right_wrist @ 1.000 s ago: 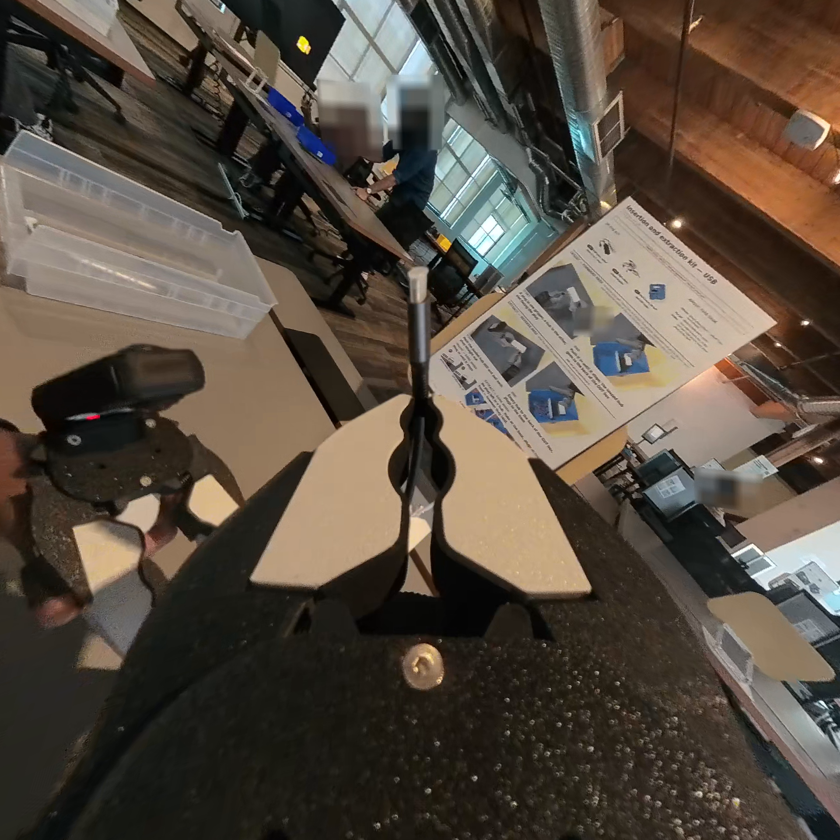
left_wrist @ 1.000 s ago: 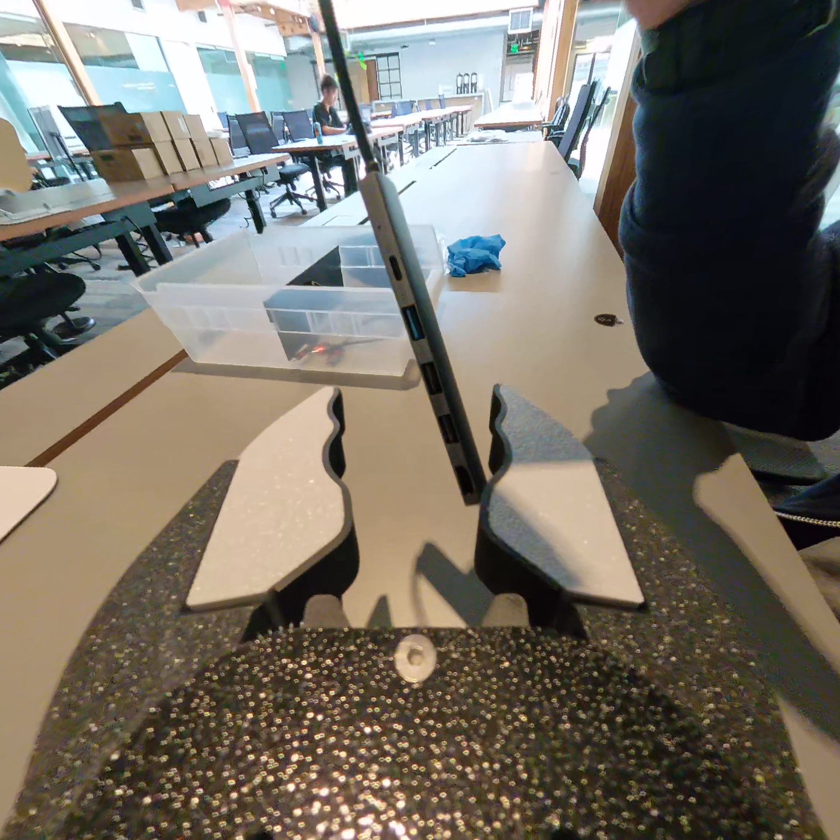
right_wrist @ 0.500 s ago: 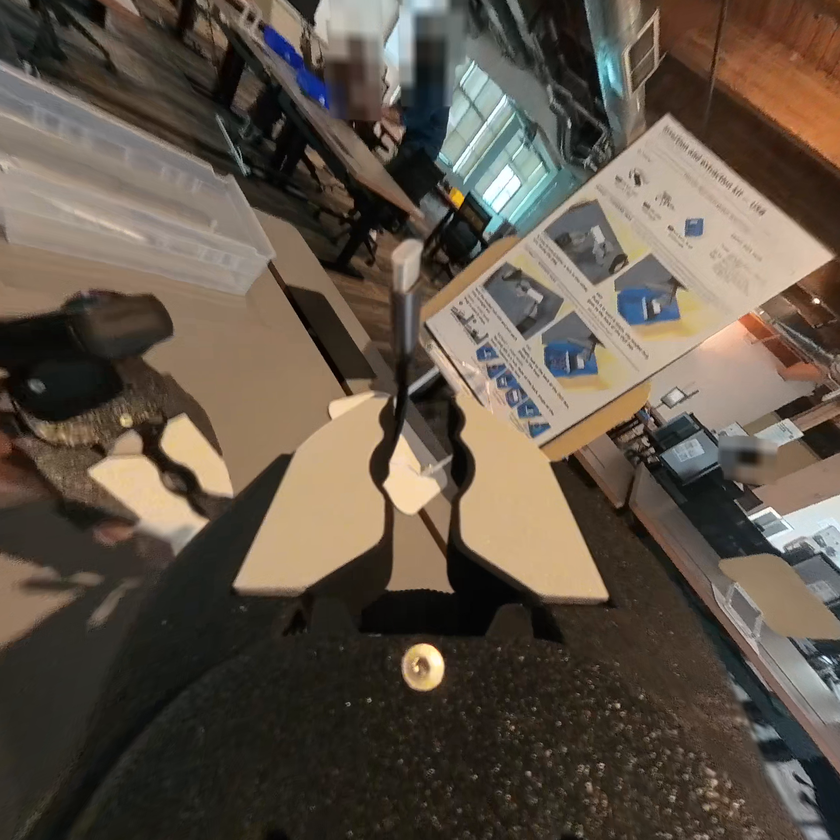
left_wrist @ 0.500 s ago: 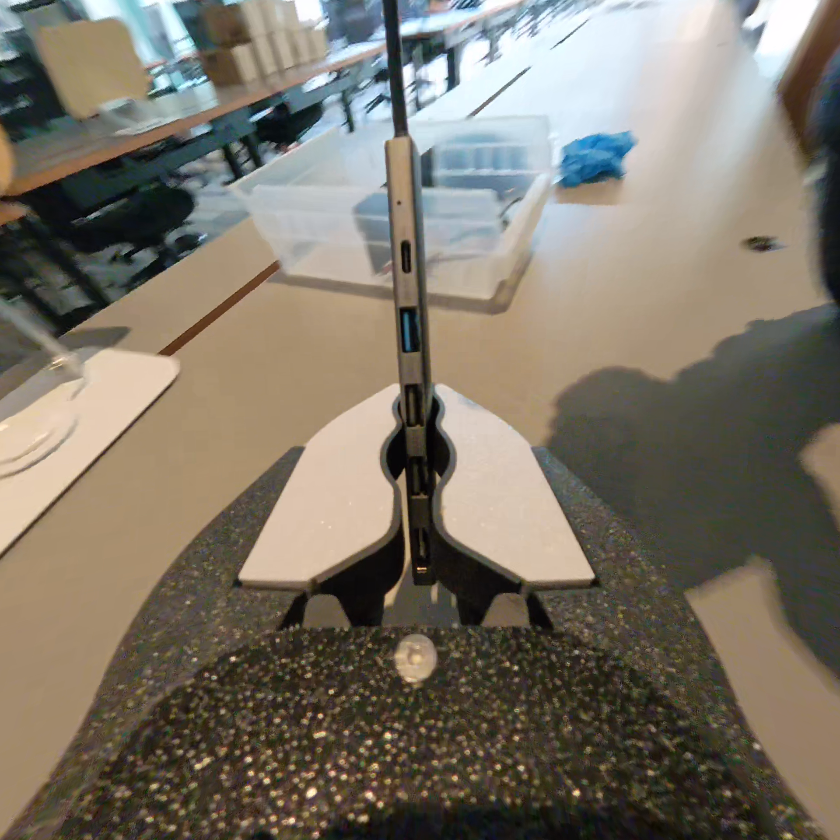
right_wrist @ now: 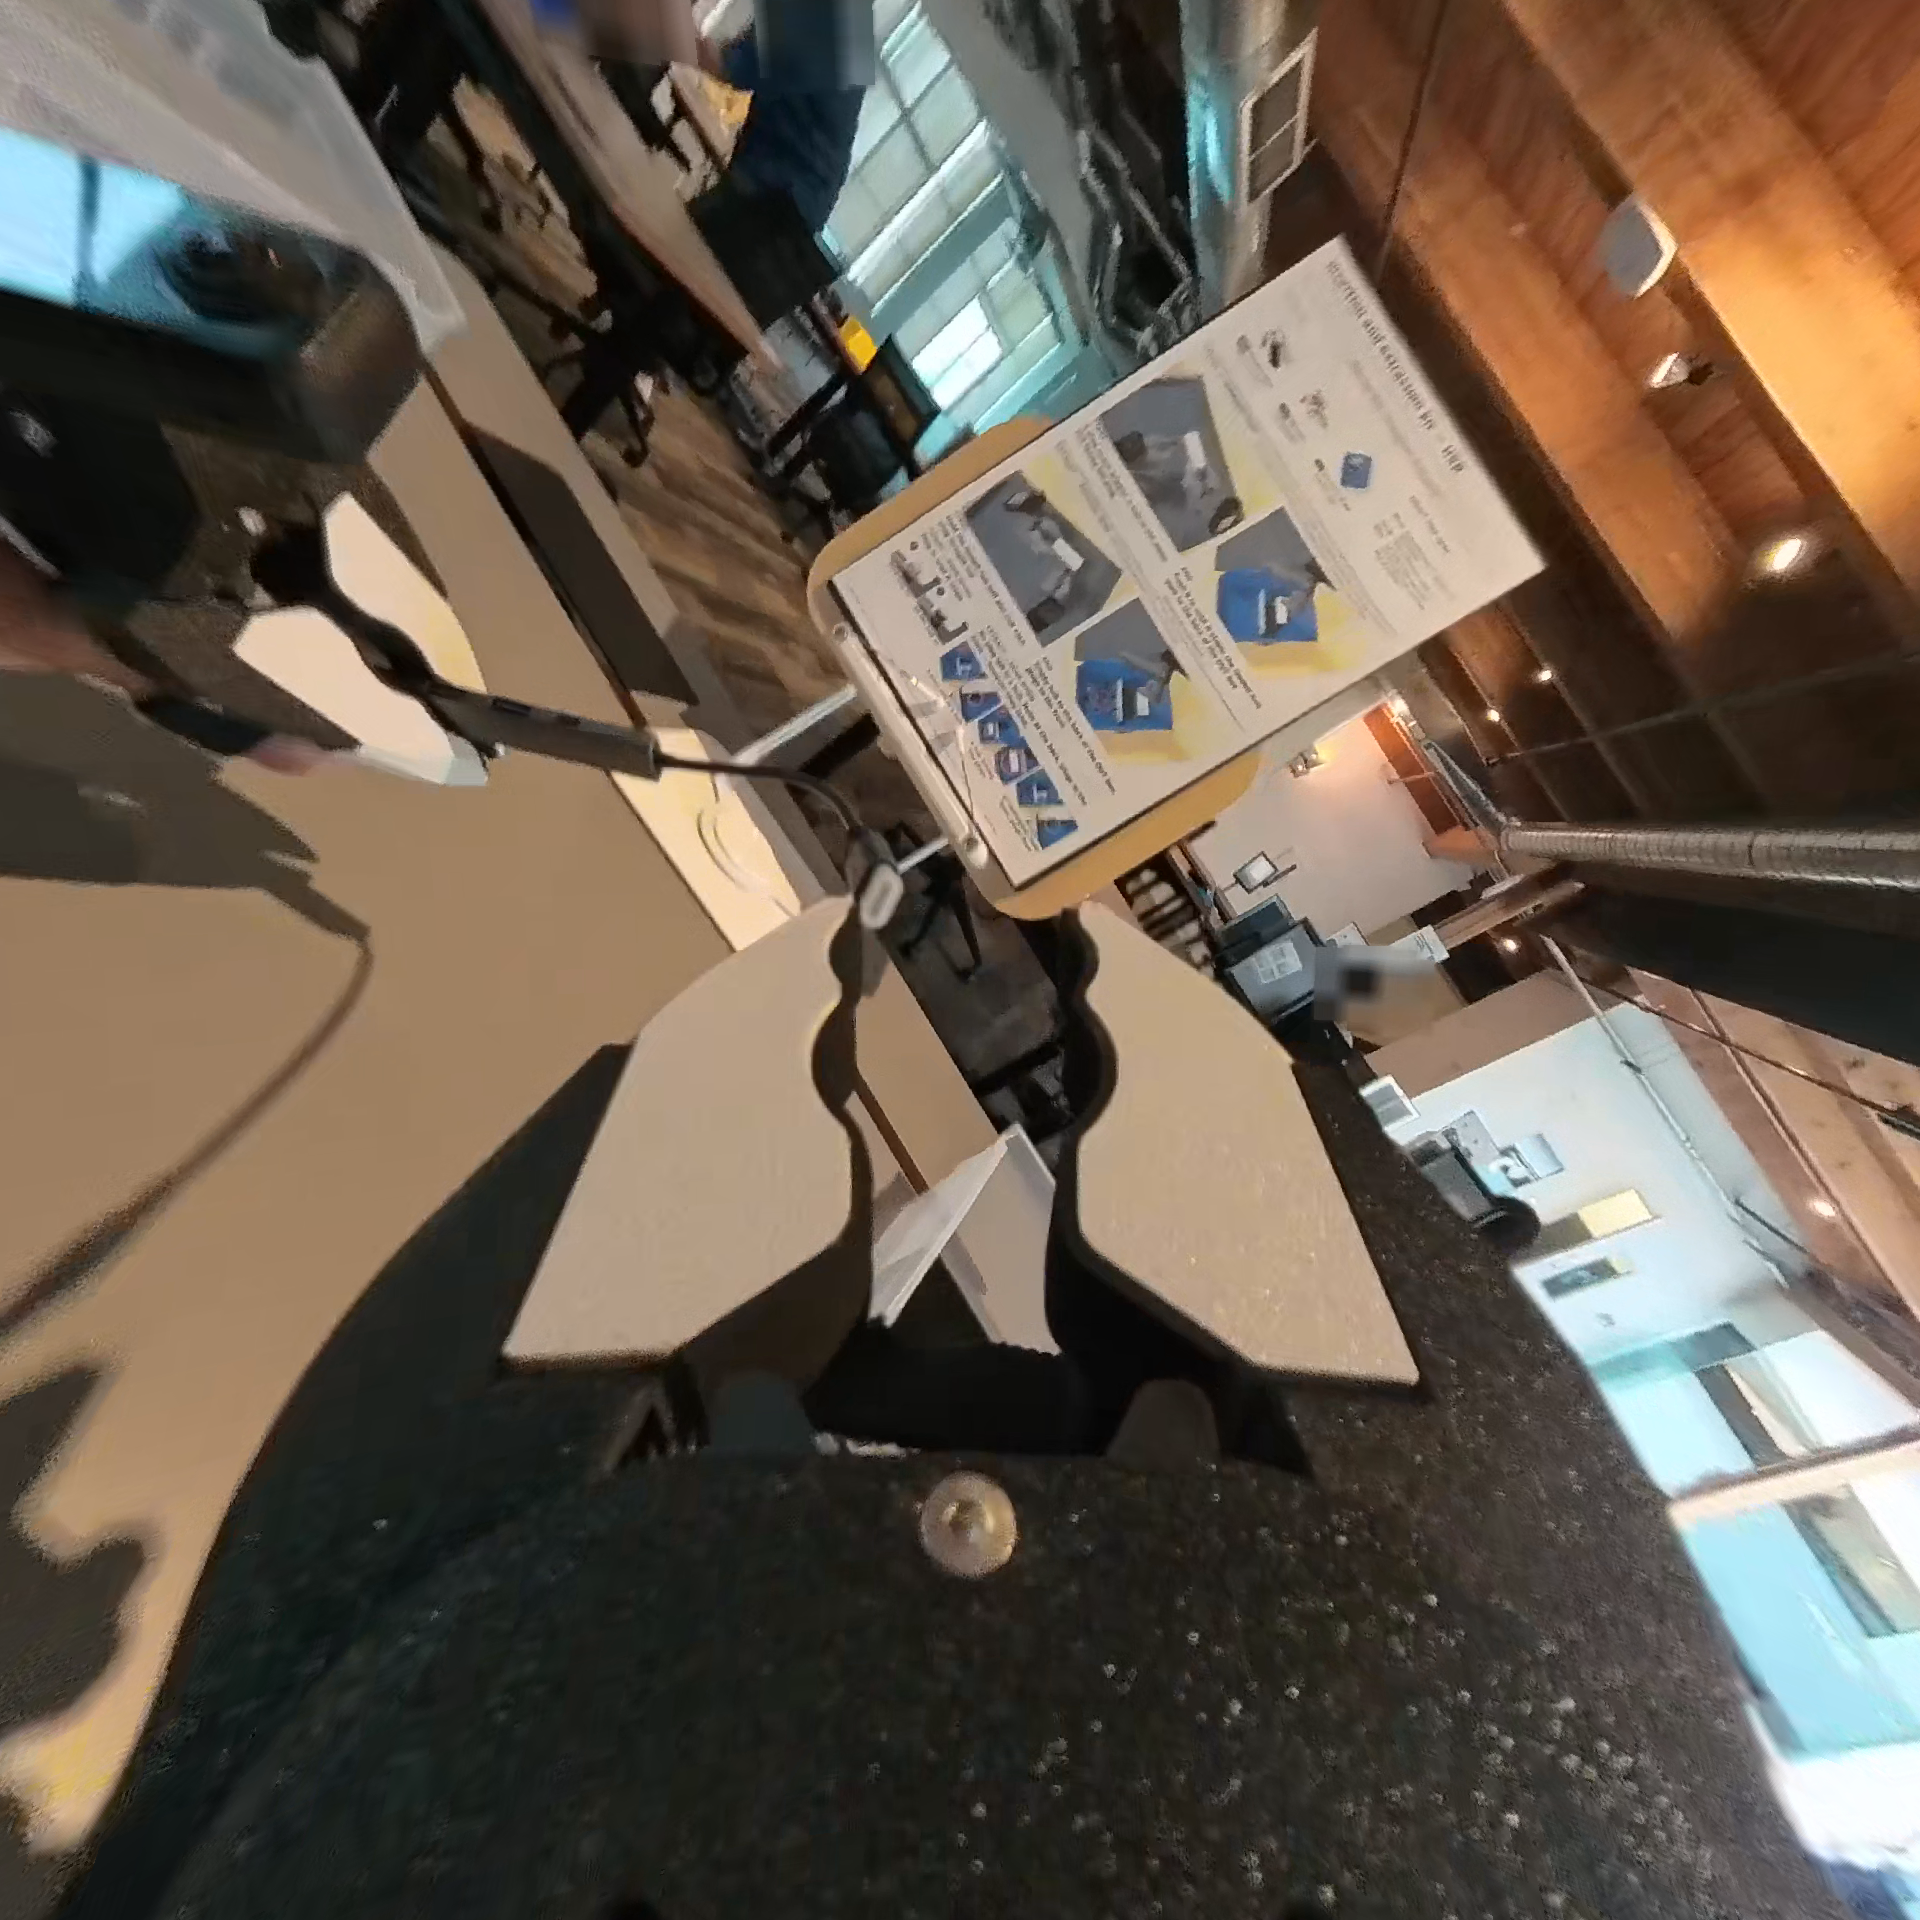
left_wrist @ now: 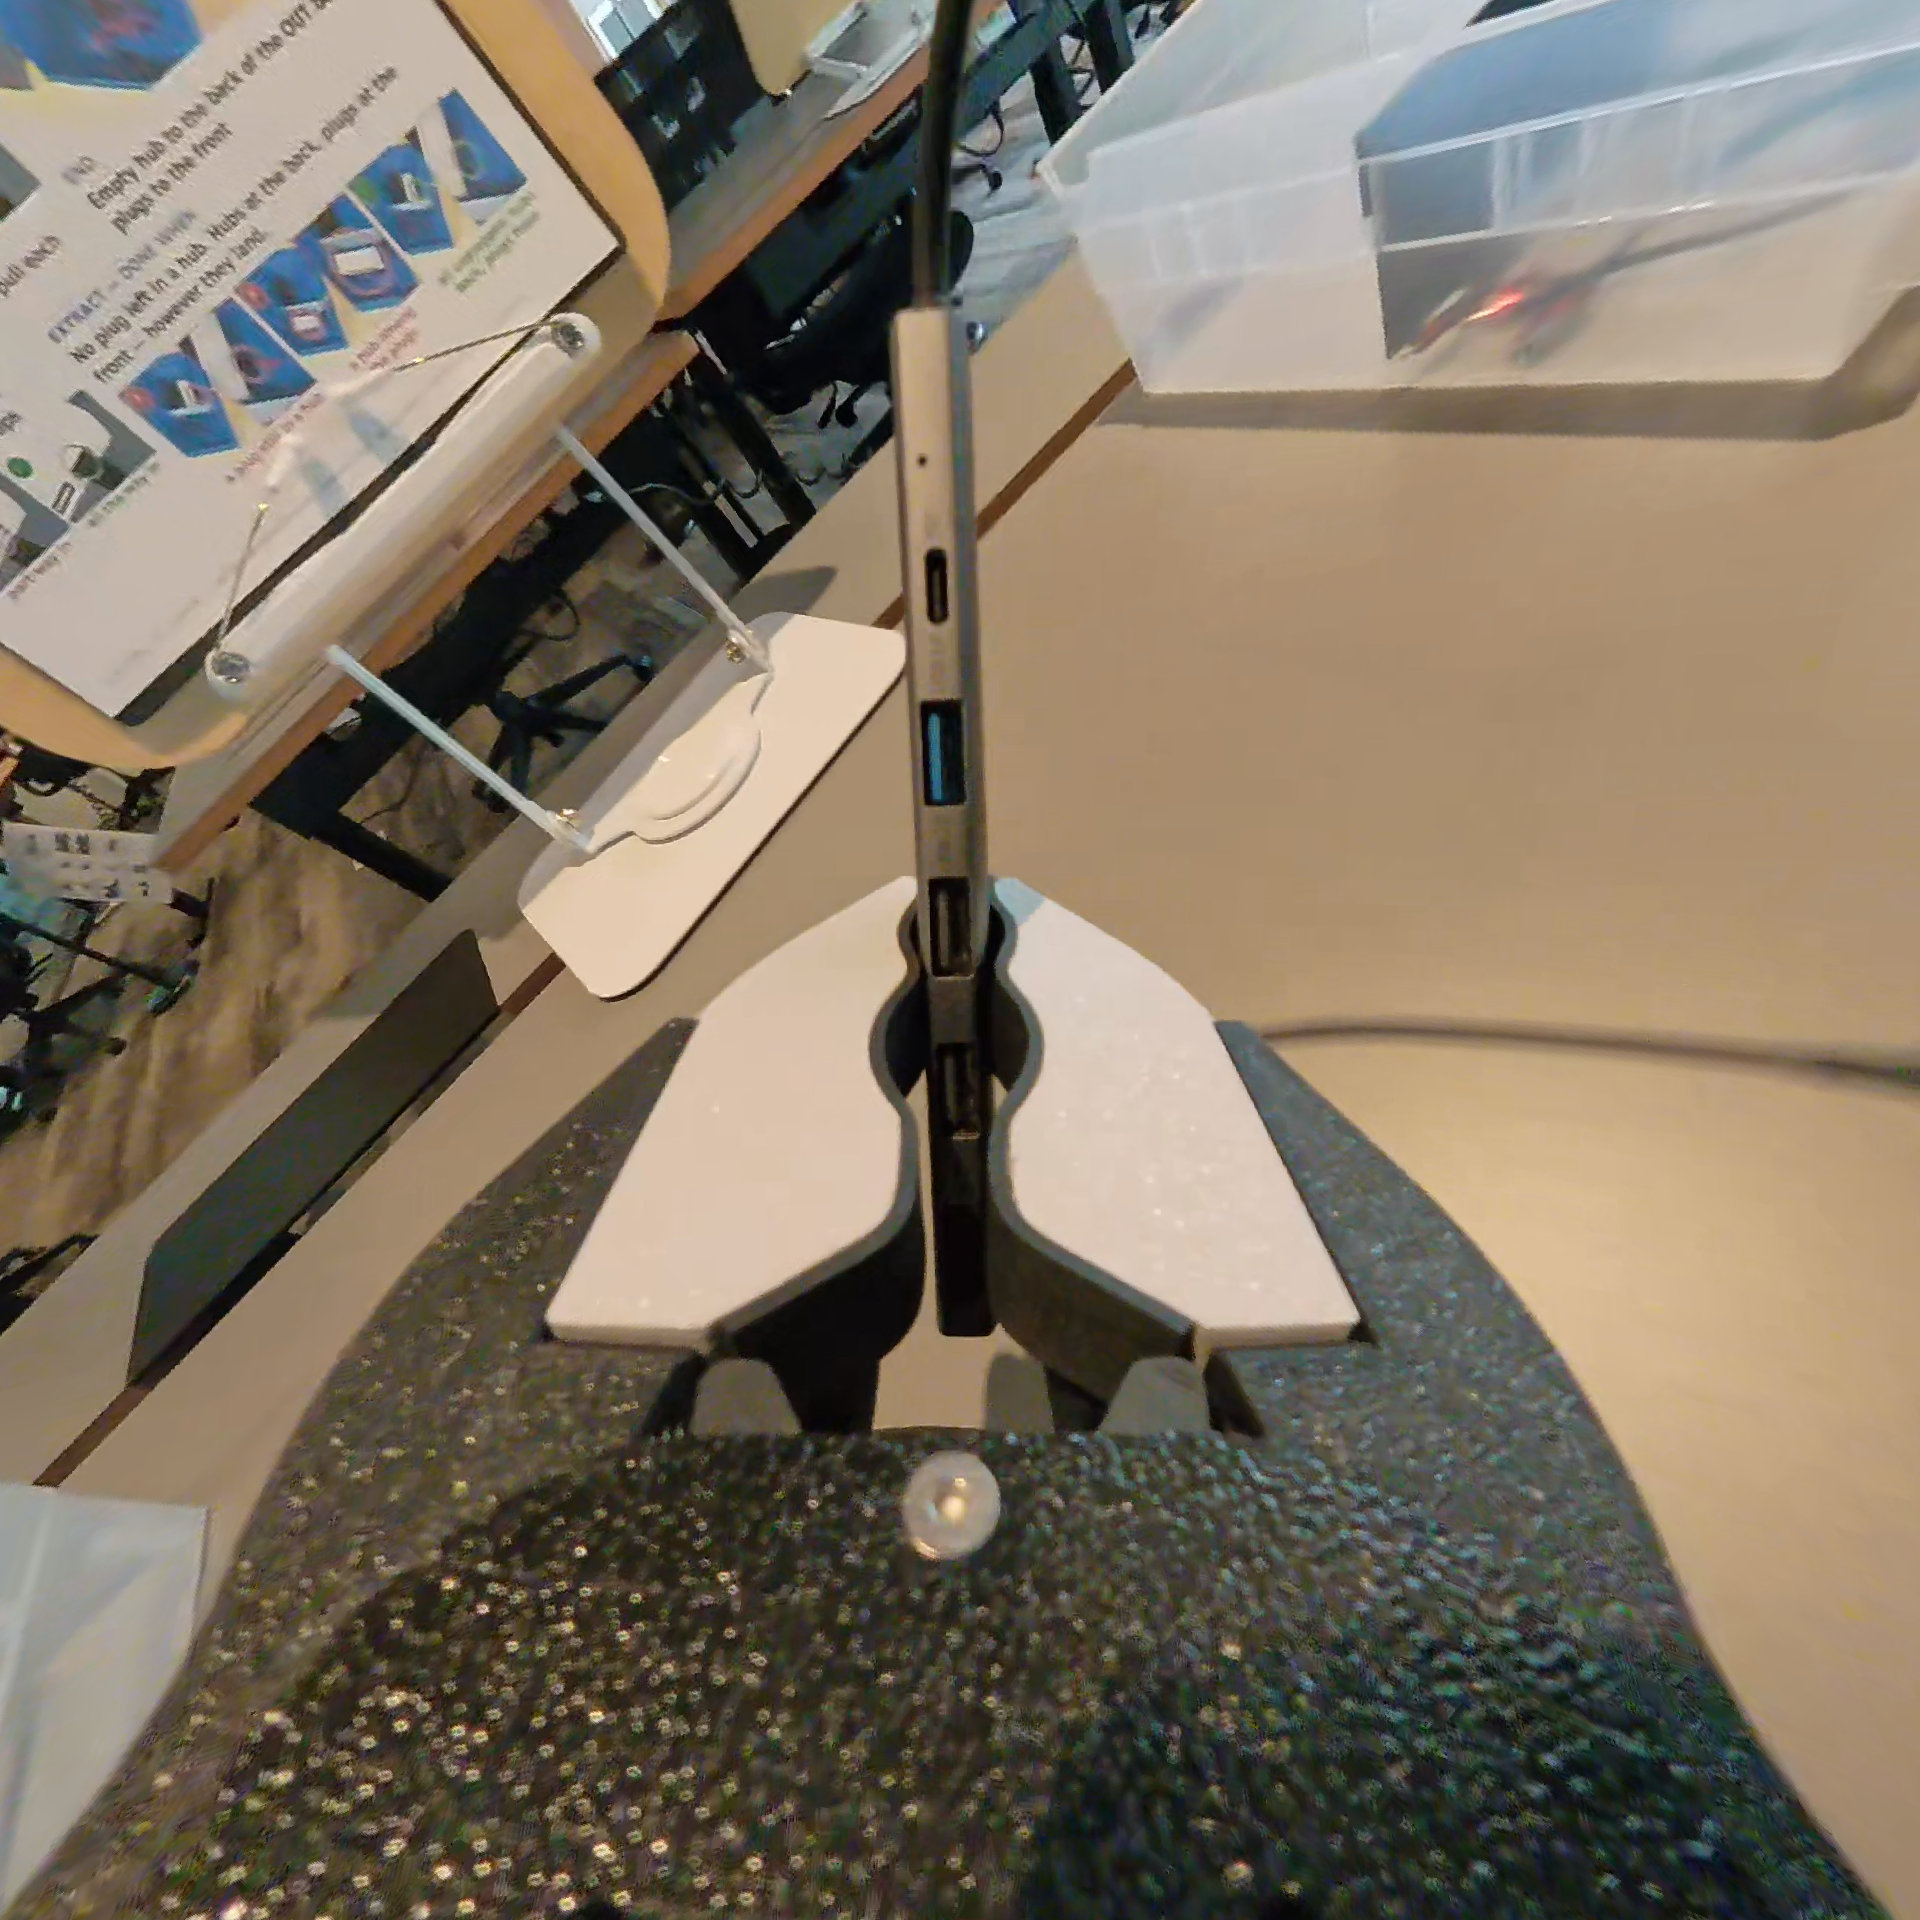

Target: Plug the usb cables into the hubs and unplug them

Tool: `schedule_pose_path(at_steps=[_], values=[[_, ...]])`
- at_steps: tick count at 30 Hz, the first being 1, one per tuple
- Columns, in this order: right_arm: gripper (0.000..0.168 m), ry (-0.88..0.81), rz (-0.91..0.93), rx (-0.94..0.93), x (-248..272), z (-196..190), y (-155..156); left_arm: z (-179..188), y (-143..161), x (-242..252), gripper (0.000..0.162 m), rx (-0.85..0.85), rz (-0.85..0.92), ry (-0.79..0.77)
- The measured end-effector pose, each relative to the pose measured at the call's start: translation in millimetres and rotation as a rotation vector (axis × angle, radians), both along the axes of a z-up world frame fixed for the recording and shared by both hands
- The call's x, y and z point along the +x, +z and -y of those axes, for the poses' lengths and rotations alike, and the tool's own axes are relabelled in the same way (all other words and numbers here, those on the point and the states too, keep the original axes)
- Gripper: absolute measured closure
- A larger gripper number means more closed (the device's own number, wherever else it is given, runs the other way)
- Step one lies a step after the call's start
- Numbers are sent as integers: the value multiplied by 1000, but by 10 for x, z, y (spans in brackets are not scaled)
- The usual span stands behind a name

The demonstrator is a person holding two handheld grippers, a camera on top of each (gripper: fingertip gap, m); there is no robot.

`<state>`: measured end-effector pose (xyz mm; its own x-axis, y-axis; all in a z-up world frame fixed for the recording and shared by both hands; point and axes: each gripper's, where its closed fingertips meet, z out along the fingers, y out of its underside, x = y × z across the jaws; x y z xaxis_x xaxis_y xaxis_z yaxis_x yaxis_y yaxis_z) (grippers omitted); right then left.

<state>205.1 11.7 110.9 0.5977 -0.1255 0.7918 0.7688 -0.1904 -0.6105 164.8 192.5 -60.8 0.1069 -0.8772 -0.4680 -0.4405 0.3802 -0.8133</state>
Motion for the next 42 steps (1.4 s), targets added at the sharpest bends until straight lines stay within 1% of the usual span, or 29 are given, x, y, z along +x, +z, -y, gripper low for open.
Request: schedule_pose_path(at_steps=[2,4,6,8,10,11,12,13,15,17,19,22,24,27,29,31,34,38,42], values=[[136,54,-54,52,-96,133,99,-31,12,-9,155,-18,17,10],[139,162,-150,34,-271,208,82,-42,51,-14,155,-28,48,6],[140,296,-276,-103,-502,203,-160,-48,109,-23,155,-32,85,9],[141,361,-409,-205,-634,90,-448,-47,199,-37,155,-16,135,16],[142,346,-519,-237,-630,-107,-717,-36,306,-61,155,36,185,24],[142,346,-574,-235,-625,-185,-804,-31,367,-80,155,84,211,31],[142,373,-642,-215,-643,-231,-819,-39,424,-108,155,159,224,49],[144,426,-722,-187,-691,-240,-767,-59,481,-144,155,256,231,78],[147,554,-850,-135,-821,-162,-561,-90,583,-209,155,432,240,128],[147,608,-897,-96,-871,-68,-382,-119,633,-243,155,520,234,157],[147,628,-912,-68,-876,-8,-261,-162,638,-248,155,564,218,173],[150,613,-996,-64,-843,-69,-221,-227,651,-266,155,650,193,208],[149,546,-1130,-81,-778,-288,-360,-231,685,-276,155,722,187,230],[144,486,-1359,-120,-753,-679,-685,-171,731,-273,155,808,188,244],[143,471,-1488,-87,-710,-878,-799,-110,756,-268,155,859,192,245],[143,443,-1573,-18,-610,-1009,-843,-62,767,-259,155,908,188,247],[138,391,-1589,27,-538,-1110,-903,18,762,-219,155,962,187,231],[135,334,-1591,71,-445,-1156,-939,132,748,-160,155,1019,191,205],[138,316,-1644,101,-363,-1180,-991,209,717,-122,155,1036,192,183]])
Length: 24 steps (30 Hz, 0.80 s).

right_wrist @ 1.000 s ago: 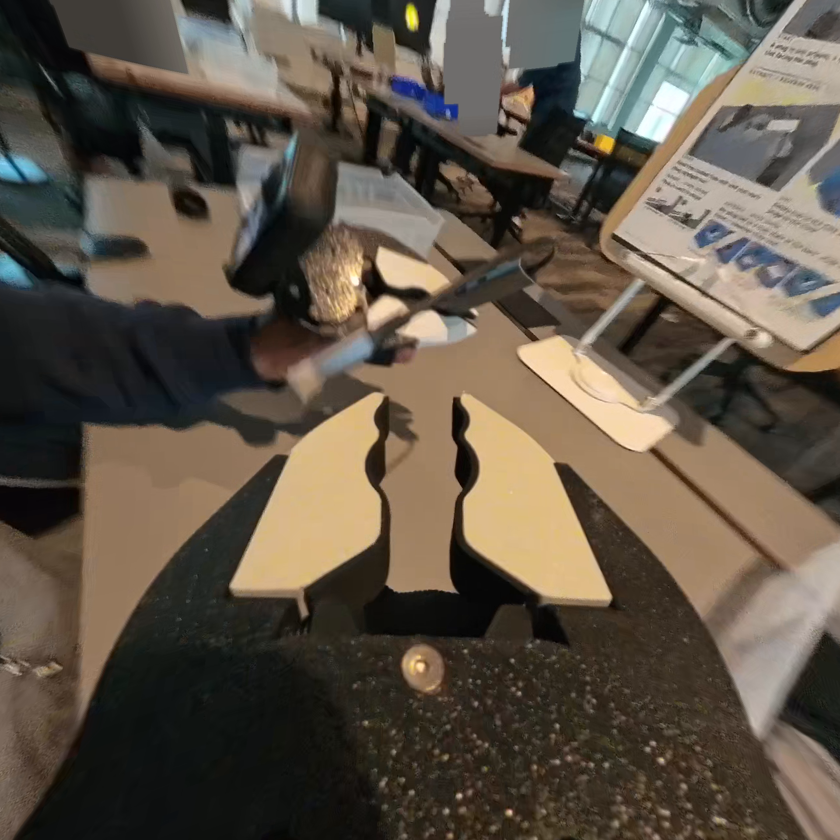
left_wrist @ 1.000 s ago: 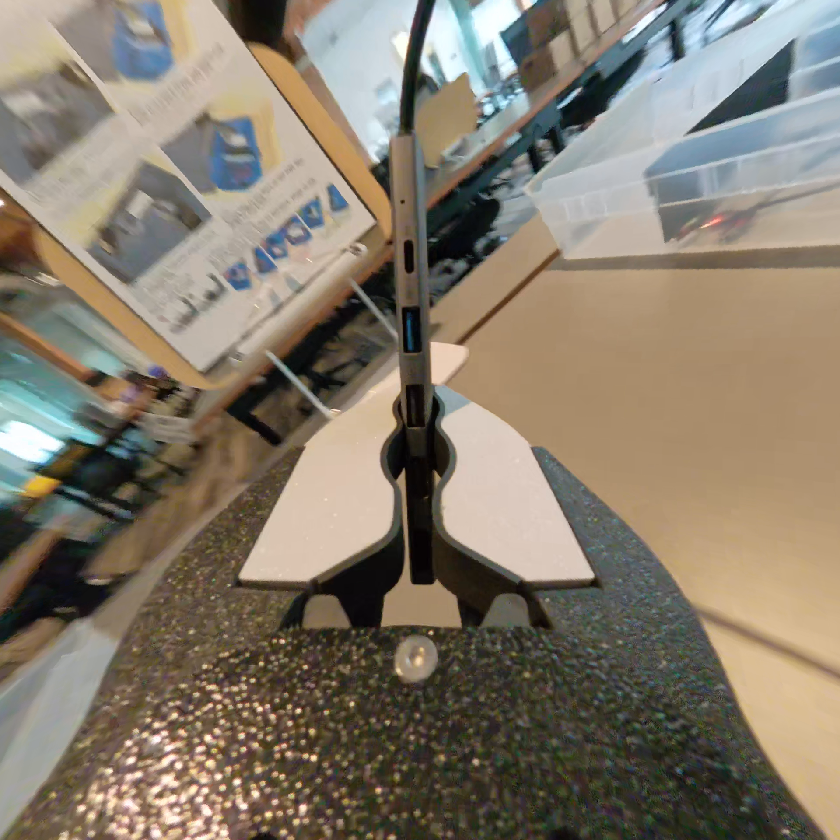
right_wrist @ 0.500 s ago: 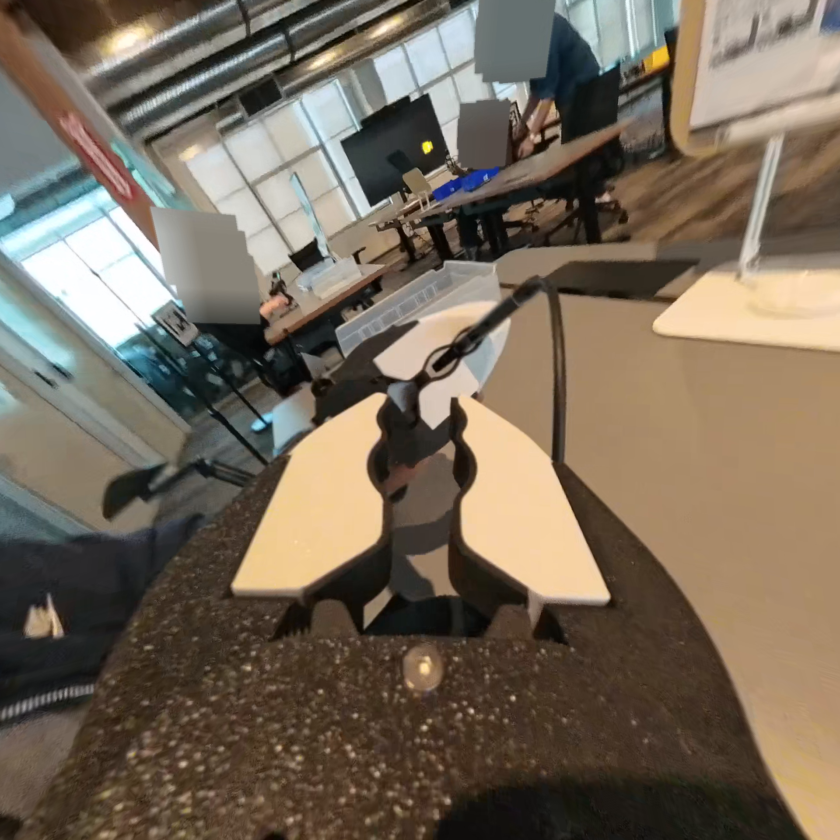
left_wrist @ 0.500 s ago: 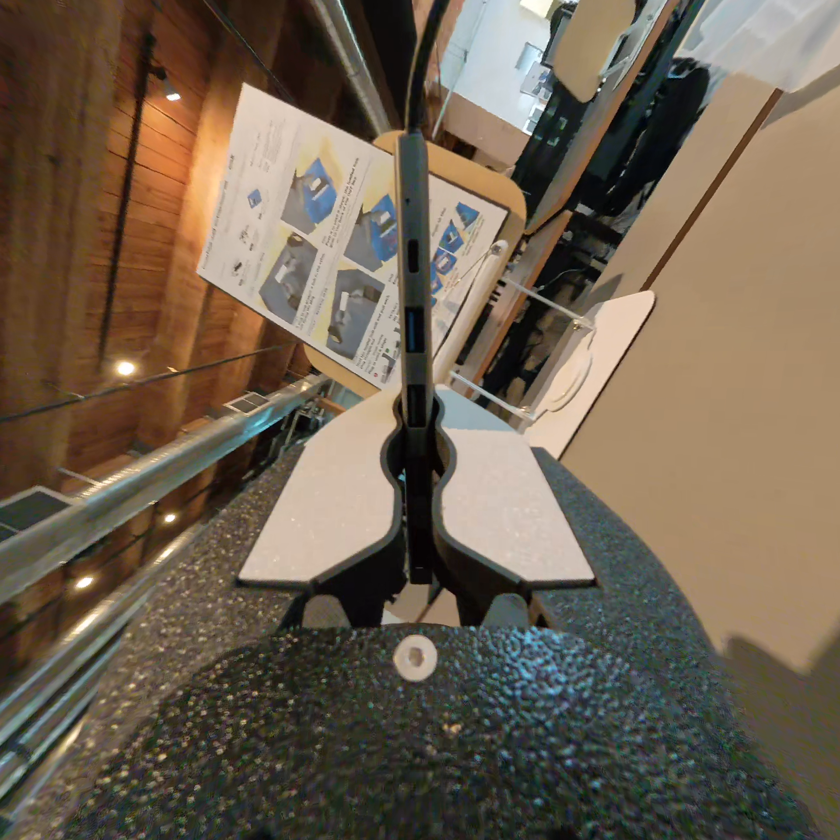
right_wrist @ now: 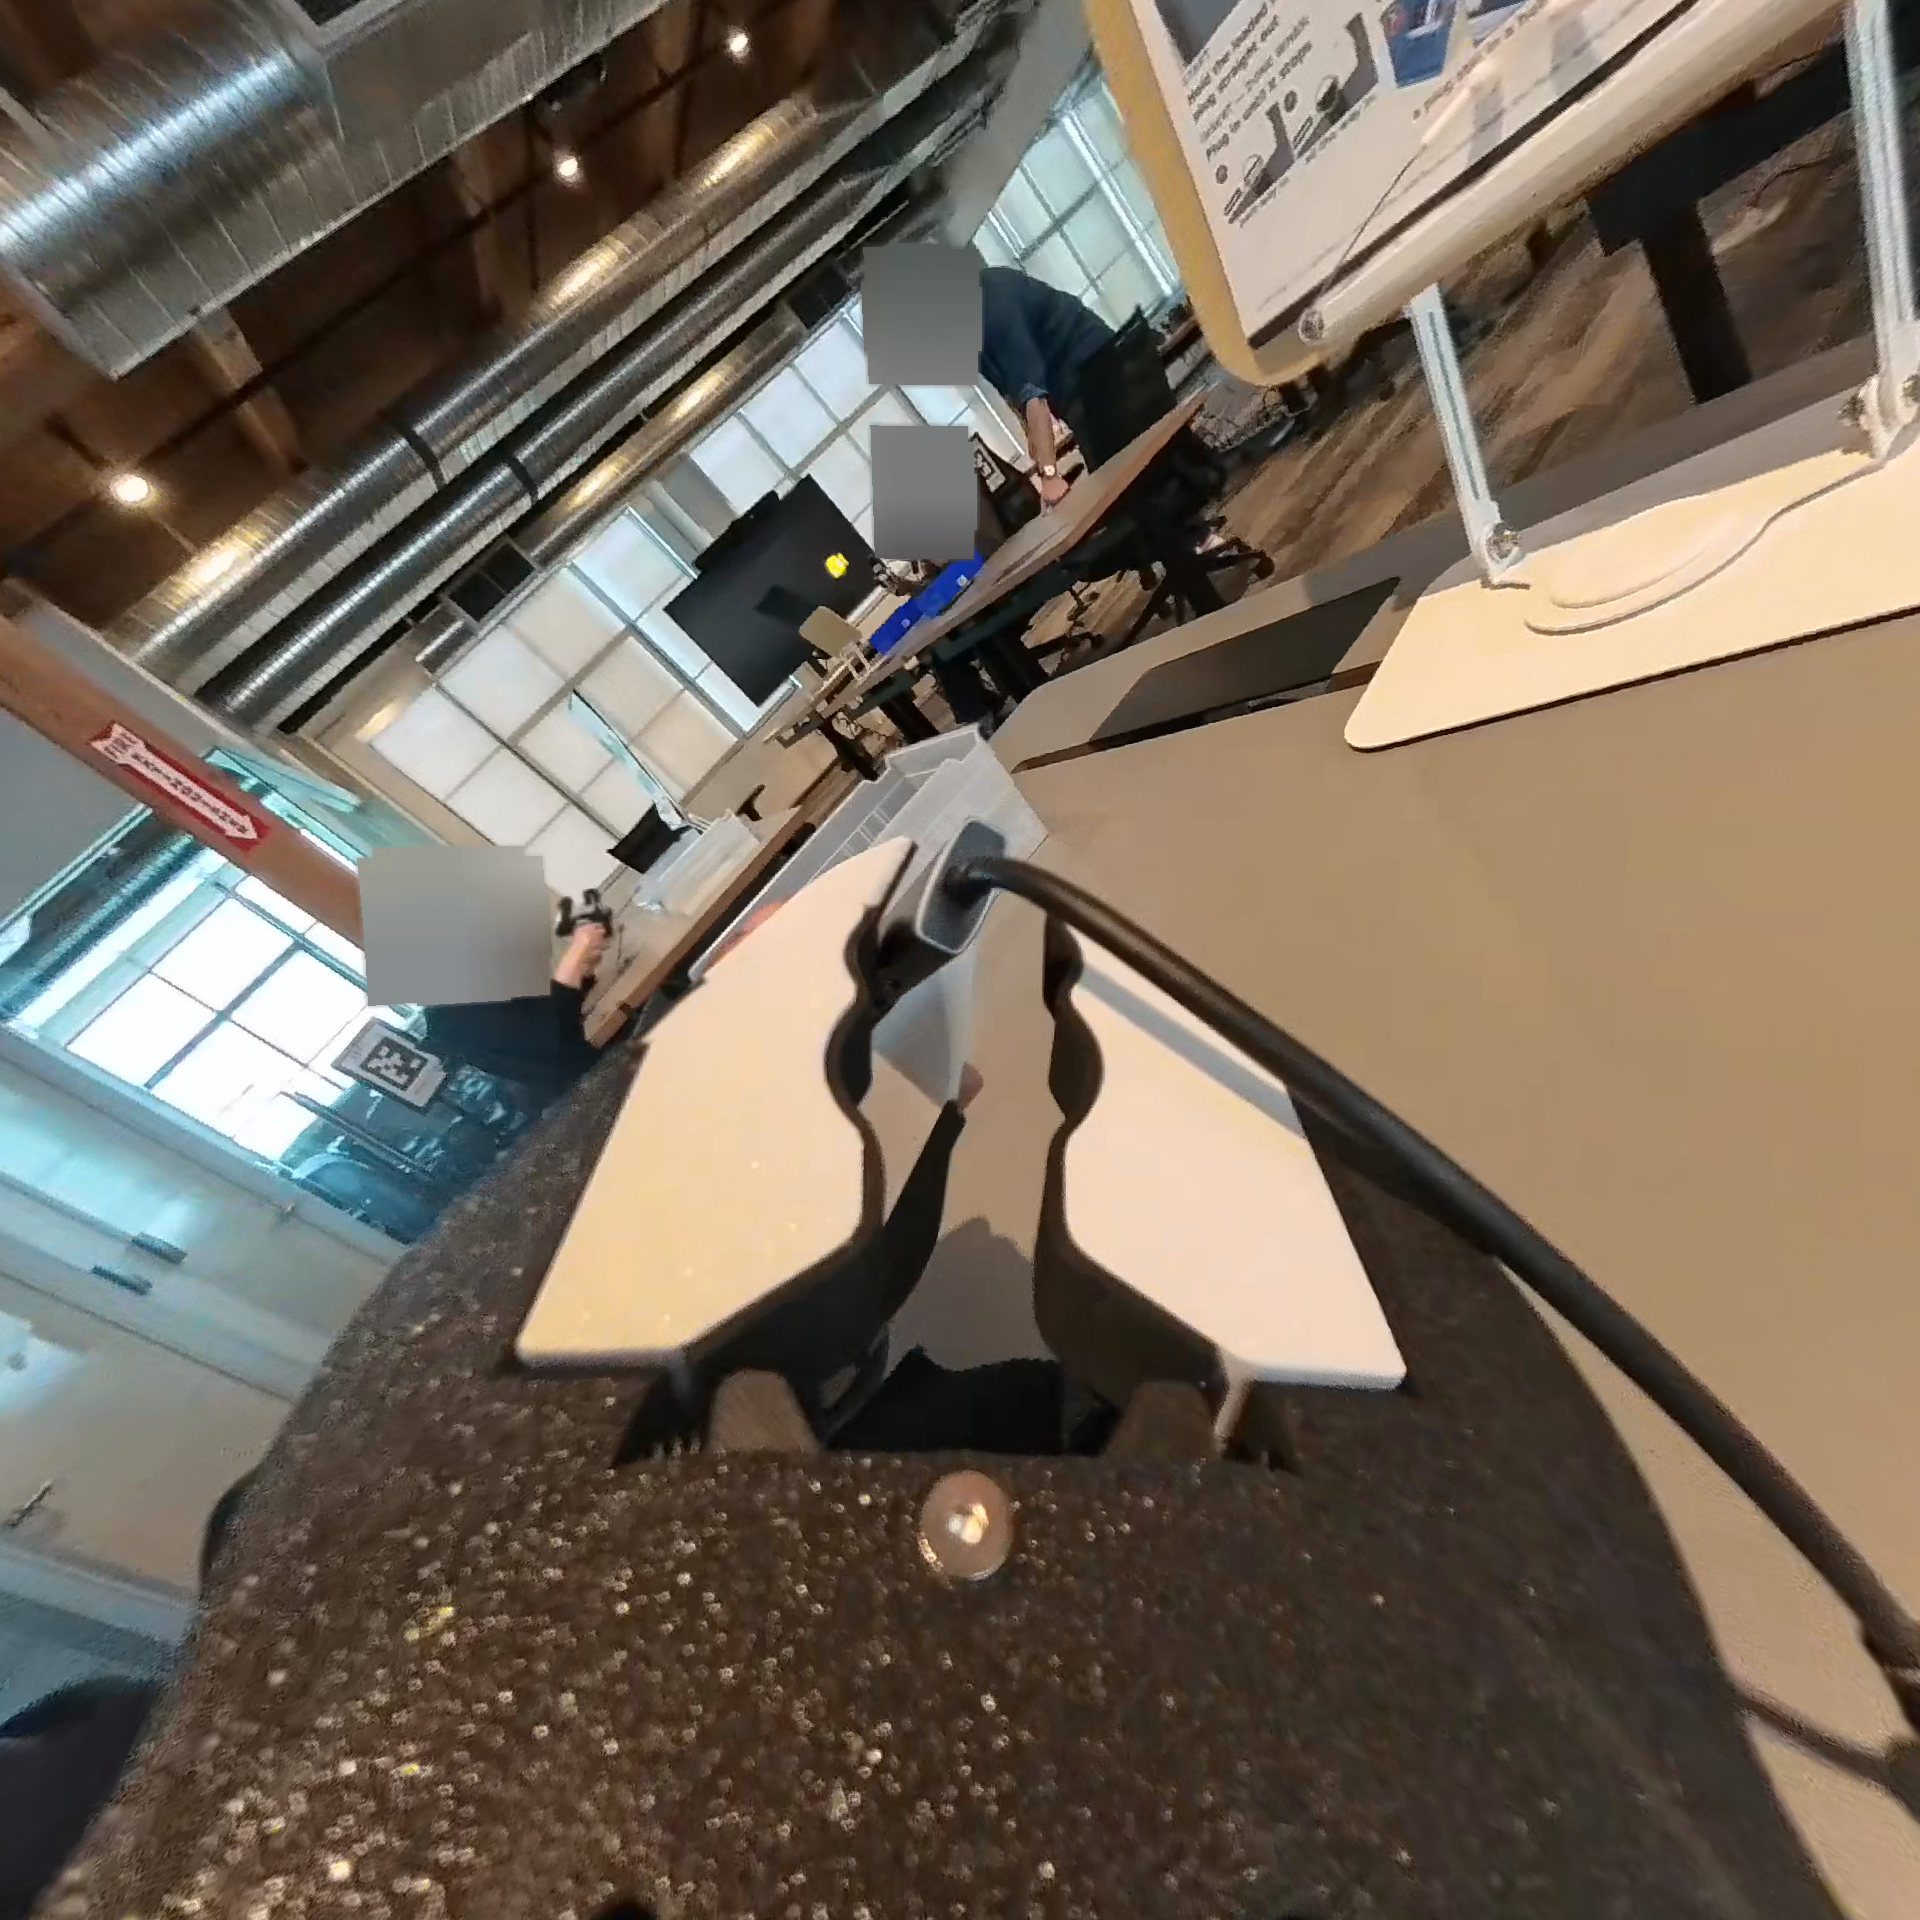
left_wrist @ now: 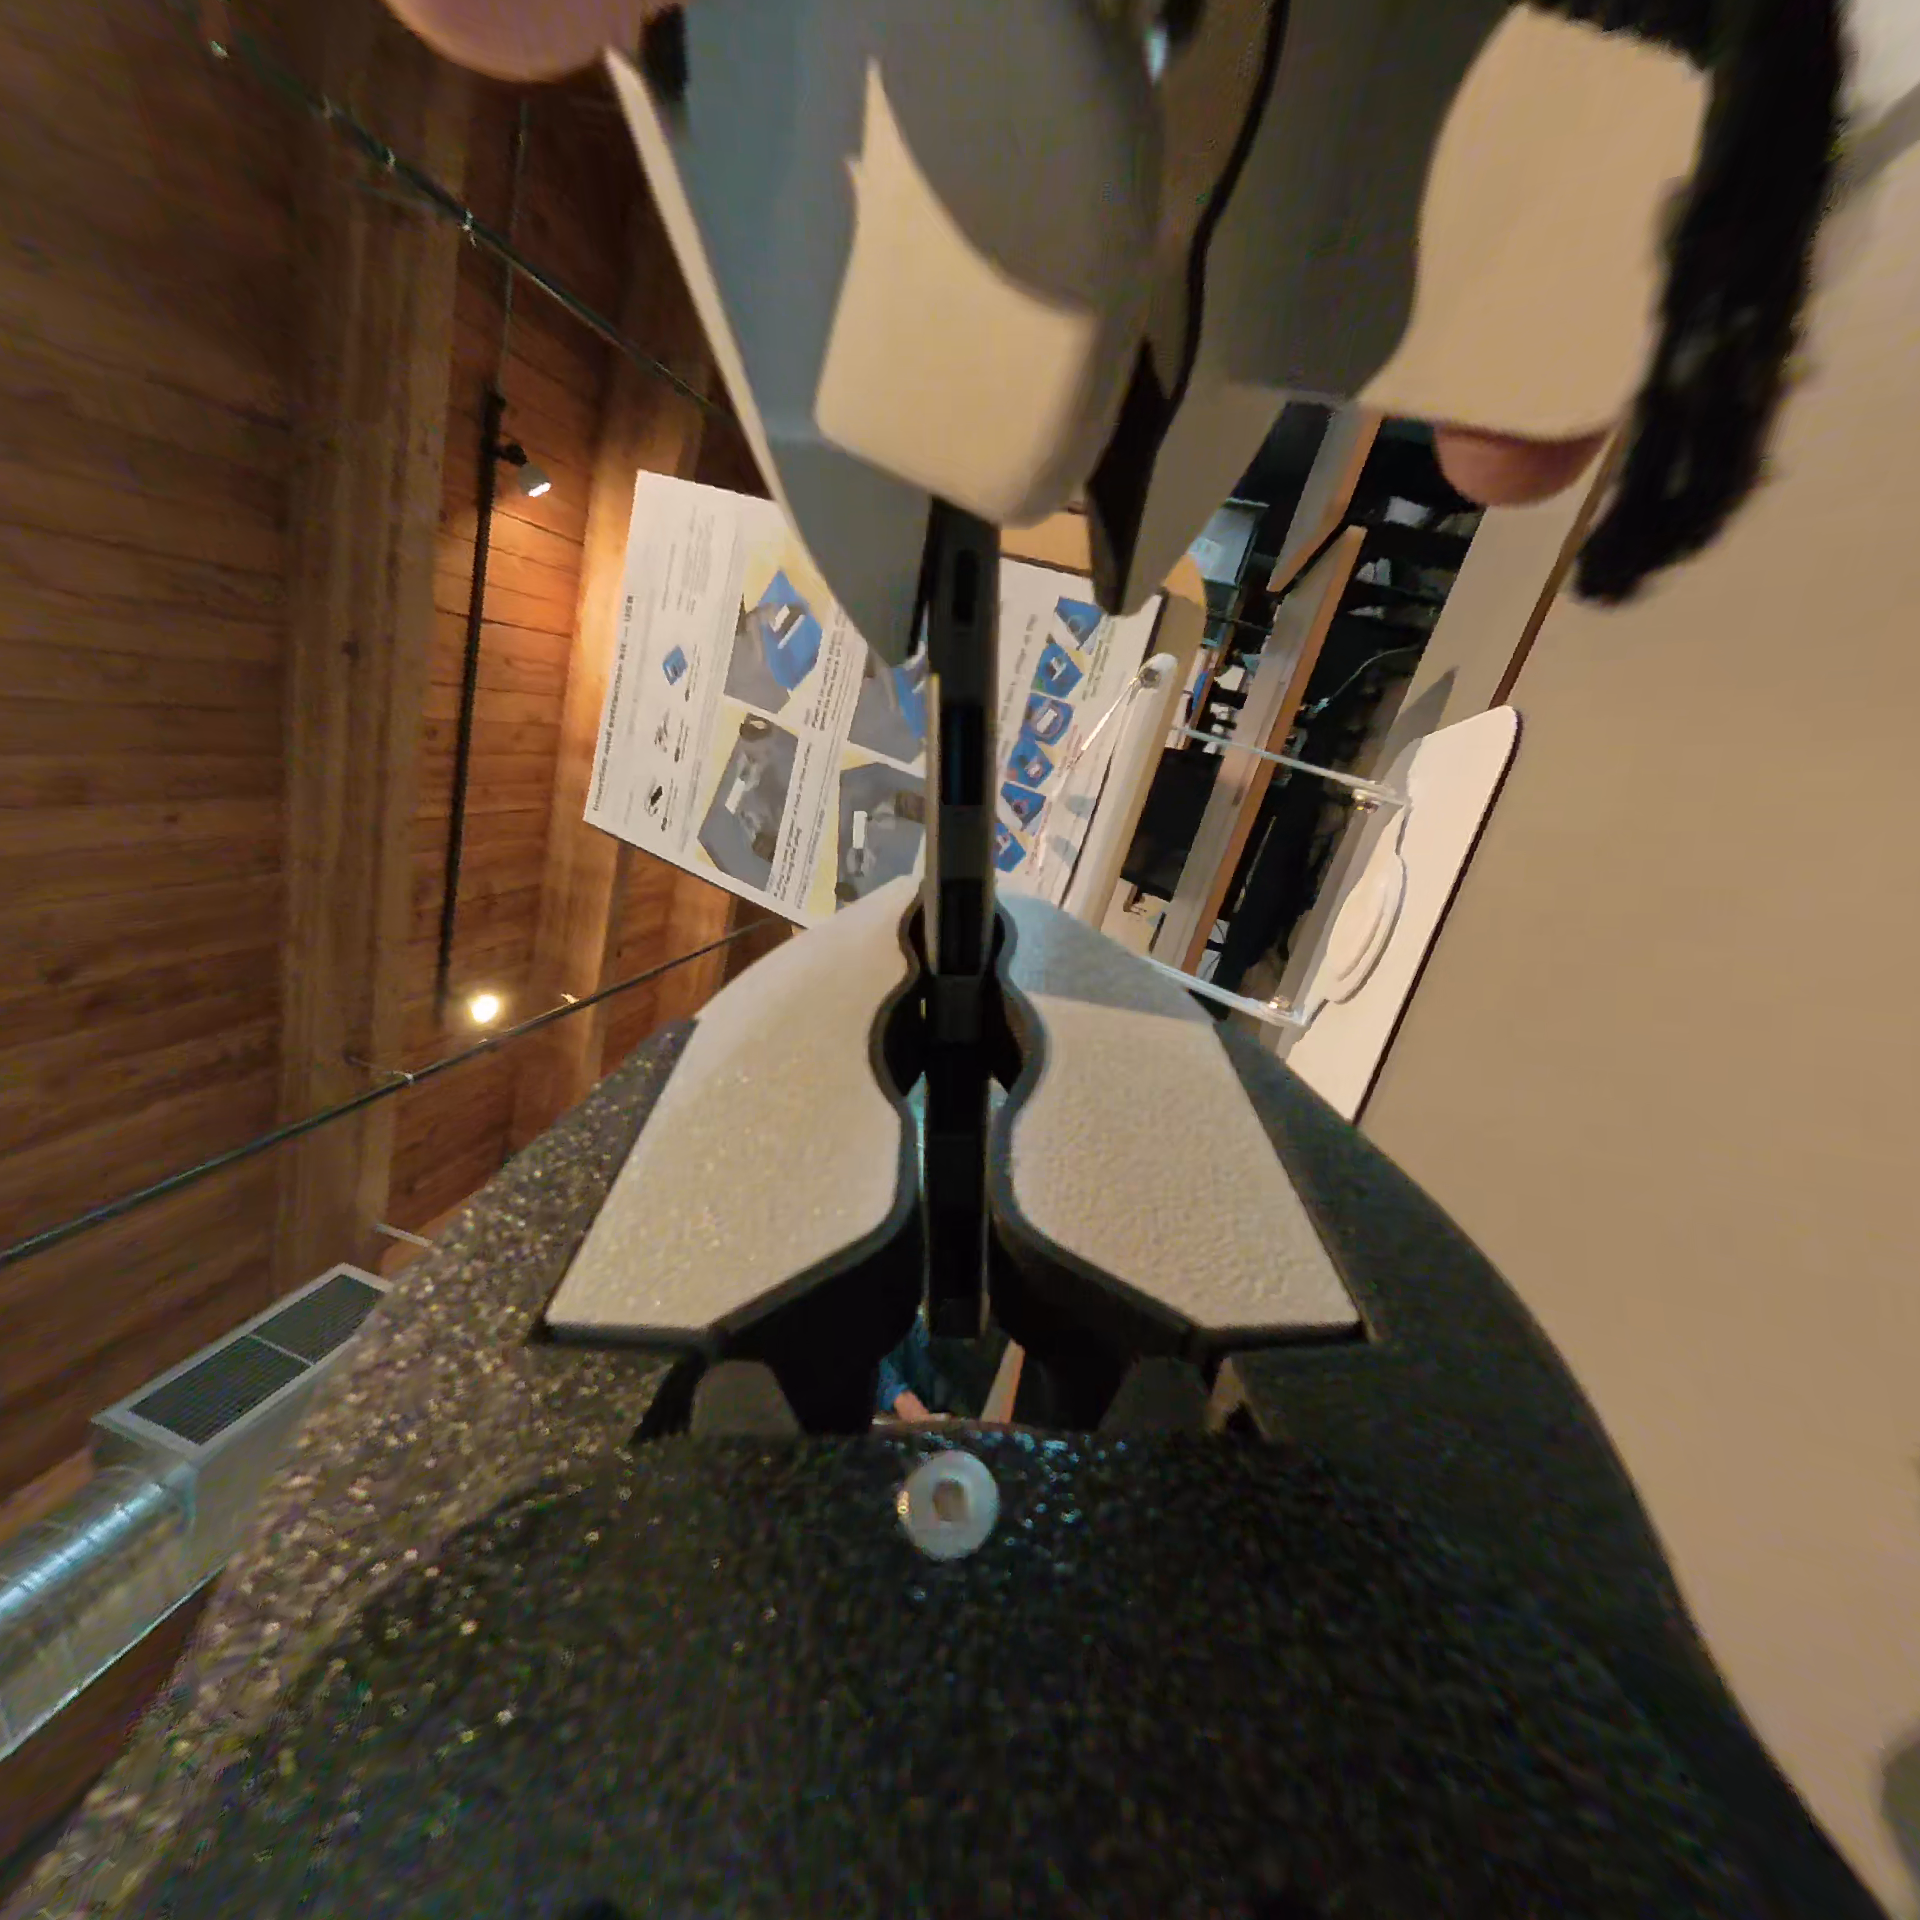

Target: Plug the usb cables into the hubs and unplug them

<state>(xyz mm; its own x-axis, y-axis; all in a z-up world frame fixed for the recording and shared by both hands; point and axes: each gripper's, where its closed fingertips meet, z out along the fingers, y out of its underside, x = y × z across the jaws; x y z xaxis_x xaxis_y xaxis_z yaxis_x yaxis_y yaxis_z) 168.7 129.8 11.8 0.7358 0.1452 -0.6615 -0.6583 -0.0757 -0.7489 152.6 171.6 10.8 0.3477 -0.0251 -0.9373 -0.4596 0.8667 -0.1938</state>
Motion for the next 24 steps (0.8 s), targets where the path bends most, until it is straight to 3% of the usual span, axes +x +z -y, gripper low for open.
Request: schedule_pose_path(at_steps=[2,7,13,15,19,24], values=[[150,7,-7,14,-7,3,-4,4,-51,28,155,-12,-19,-9],[156,13,61,12,42,17,-5,92,-238,130,141,-145,-112,-146],[159,54,330,-22,262,120,76,187,-556,109,113,-624,-304,-427],[159,127,414,-47,274,151,75,235,-439,51,112,-759,-273,-550],[159,346,577,-113,128,211,3,458,-321,-56,113,-1185,-307,-847],[159,587,762,-201,-182,265,-153,674,-484,-82,113,-1487,-445,-985]])
